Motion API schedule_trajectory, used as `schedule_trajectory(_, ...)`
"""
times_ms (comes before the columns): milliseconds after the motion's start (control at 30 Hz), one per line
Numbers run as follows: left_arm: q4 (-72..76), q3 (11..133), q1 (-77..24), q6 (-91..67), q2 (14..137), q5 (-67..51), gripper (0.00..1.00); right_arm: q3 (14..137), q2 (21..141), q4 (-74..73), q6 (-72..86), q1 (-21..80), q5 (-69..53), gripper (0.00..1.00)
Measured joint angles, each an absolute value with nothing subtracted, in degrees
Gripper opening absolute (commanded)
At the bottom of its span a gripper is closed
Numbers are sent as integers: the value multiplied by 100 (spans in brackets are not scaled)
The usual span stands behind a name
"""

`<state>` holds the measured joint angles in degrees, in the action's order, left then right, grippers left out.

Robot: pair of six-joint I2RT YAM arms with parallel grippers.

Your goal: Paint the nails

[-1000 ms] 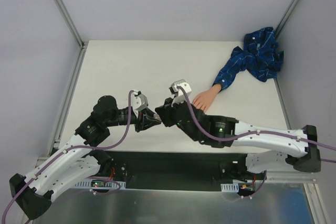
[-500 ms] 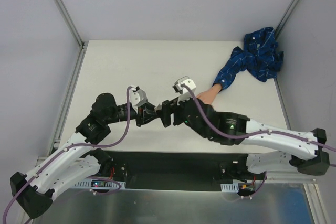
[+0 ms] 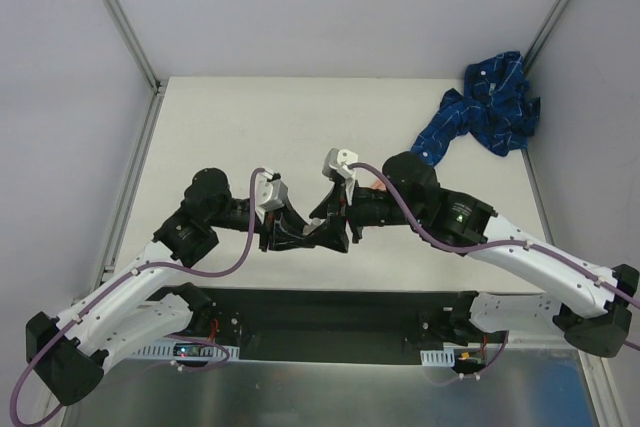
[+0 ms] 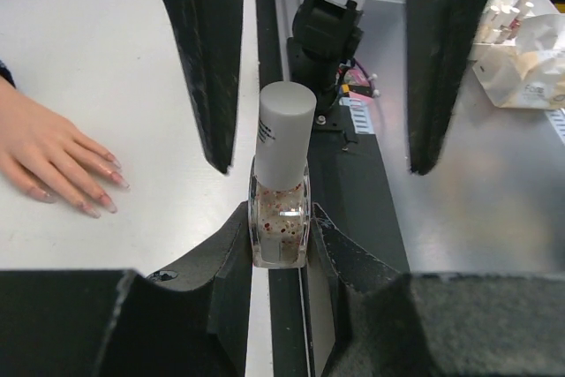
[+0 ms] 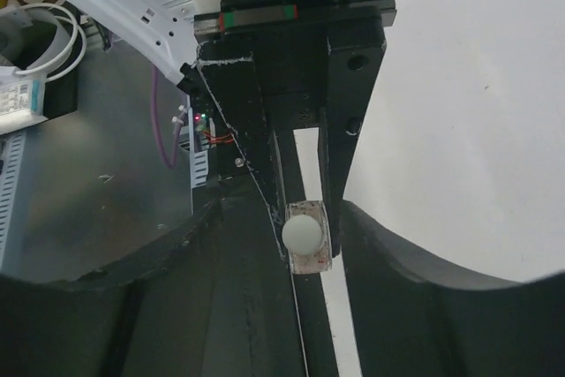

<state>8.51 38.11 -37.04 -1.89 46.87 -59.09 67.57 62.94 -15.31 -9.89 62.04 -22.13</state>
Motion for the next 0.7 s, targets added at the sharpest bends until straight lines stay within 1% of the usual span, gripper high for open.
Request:
schedule_trajectory(33, 867, 3811, -3704, -207, 4687, -5959, 0, 6768, 6351, -1529, -1028, 6189, -2349, 46)
schedule_trajectory(100, 919, 3811, -3704, -239, 4681, -6051, 0, 6783, 6416, -1531, -1083, 6160, -2515, 41)
schedule_trajectory(200, 947, 3811, -3704, -268, 4681, -6171, 0, 6792, 6442, -1527, -1153, 6134, -2646, 15)
schedule_trajectory(233, 965, 3811, -3708, -281, 4681, -6217, 0, 6792, 6442, -1527, -1142, 6110, -2670, 5)
schedule_trajectory(333, 969, 3811, -3710, -292, 4674, -6246, 0, 6792, 6460, -1507, -1129, 6066, -2683, 1)
schedule_trajectory(433, 952, 3811, -3708, -301, 4609, -6088, 0, 6733, 6464, -1341, -1017, 6055, -2635, 1)
schedule_trajectory(533, 821, 3752, -3701, -263, 4394, -5527, 0, 6460, 6416, -836, -709, 6058, -2287, 0)
schedule_trajectory(567, 742, 3706, -3701, -237, 4292, -5201, 0, 6309, 6399, -582, -528, 6119, -1979, 0)
schedule_trajectory(633, 563, 3632, -3669, -187, 4163, -4705, 0, 6084, 6418, -220, -215, 6407, -886, 0)
schedule_trajectory(667, 460, 3603, -3664, -152, 4119, -4407, 0, 6075, 6528, -202, 71, 6687, -54, 0)
schedule_trajectory(700, 344, 3575, -3664, -95, 4093, -4139, 0, 6217, 6761, -349, 443, 7013, 1035, 1)
